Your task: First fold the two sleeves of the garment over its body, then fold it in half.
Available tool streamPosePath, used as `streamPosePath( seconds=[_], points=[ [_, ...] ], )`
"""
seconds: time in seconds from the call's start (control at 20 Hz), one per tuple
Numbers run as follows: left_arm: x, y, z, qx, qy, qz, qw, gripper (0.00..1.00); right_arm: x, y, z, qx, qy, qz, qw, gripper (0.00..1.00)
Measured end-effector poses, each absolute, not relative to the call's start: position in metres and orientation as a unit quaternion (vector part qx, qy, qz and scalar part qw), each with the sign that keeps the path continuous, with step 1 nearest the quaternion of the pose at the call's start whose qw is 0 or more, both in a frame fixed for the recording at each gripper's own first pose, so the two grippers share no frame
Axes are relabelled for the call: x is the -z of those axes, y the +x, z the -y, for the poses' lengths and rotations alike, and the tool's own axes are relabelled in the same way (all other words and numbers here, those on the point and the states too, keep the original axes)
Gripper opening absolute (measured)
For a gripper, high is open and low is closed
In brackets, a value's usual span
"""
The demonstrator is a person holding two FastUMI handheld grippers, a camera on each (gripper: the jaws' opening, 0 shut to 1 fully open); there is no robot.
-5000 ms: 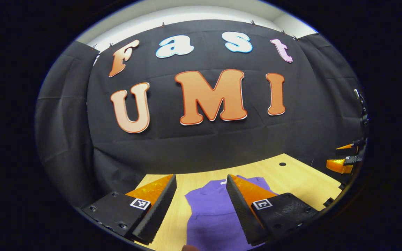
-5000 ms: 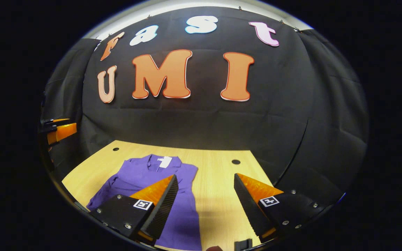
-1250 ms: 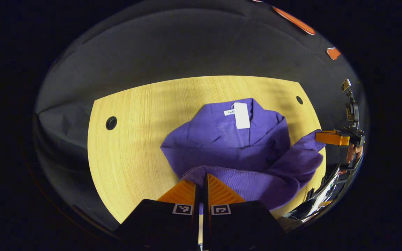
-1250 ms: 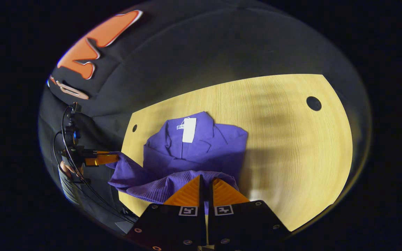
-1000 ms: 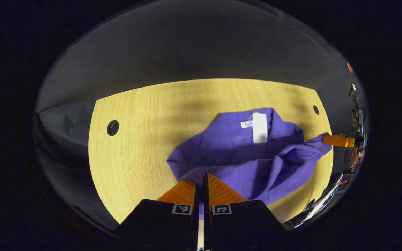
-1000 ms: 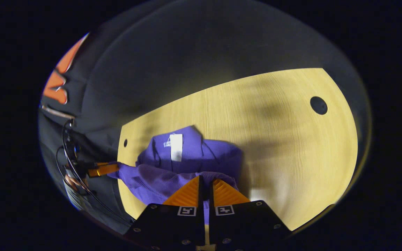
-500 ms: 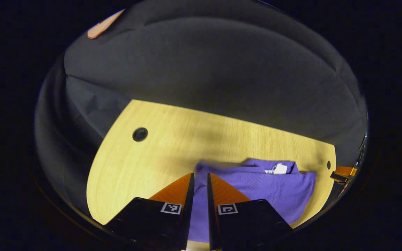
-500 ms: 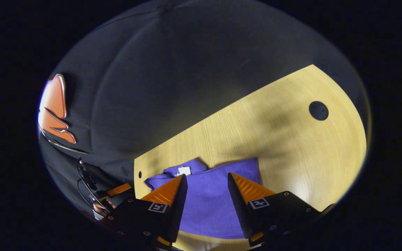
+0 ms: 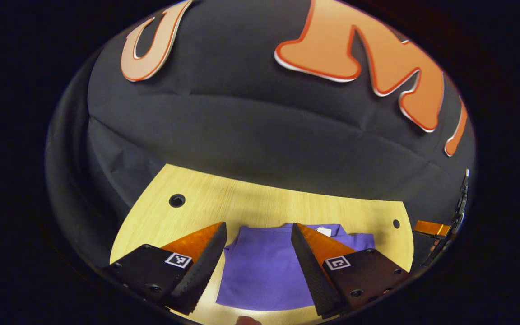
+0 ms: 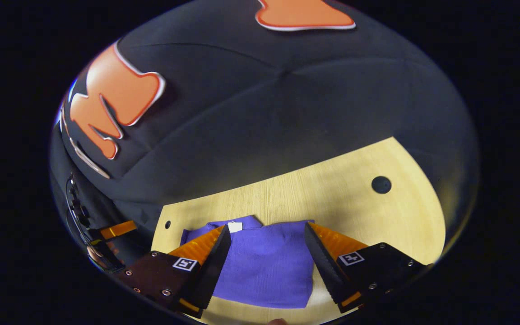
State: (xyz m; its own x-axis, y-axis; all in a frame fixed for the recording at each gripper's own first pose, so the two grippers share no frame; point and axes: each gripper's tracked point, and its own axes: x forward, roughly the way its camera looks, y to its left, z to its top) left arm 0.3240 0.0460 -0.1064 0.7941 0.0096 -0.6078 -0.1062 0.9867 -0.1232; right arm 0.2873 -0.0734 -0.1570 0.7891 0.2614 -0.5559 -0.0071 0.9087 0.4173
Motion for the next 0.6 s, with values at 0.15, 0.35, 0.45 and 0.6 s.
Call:
streamPosePath(
  seconds=[0.15, 0.35, 0.45, 0.6],
  points=[
    [0.075, 0.299, -0.039, -0.009, -0.062, -0.285, 0.956, 0.93, 0.124, 0.265, 0.076, -0.054, 0.168, -0.271, 0.946, 0.97],
    [0.039, 0.265, -0.031, 0.013, -0.037, -0.237, 0.971, 0.94, 0.079, 0.233, 0.074, -0.021, 0.110, -0.201, 0.973, 0.97],
    [0.016, 0.244, -0.031, 0.025, -0.029, -0.204, 0.978, 0.95, 0.059, 0.215, 0.067, -0.007, 0.099, -0.173, 0.980, 0.97],
    [0.003, 0.207, -0.037, 0.031, -0.012, -0.176, 0.984, 0.96, 0.038, 0.186, 0.060, 0.026, 0.088, -0.135, 0.987, 0.97]
  ],
)
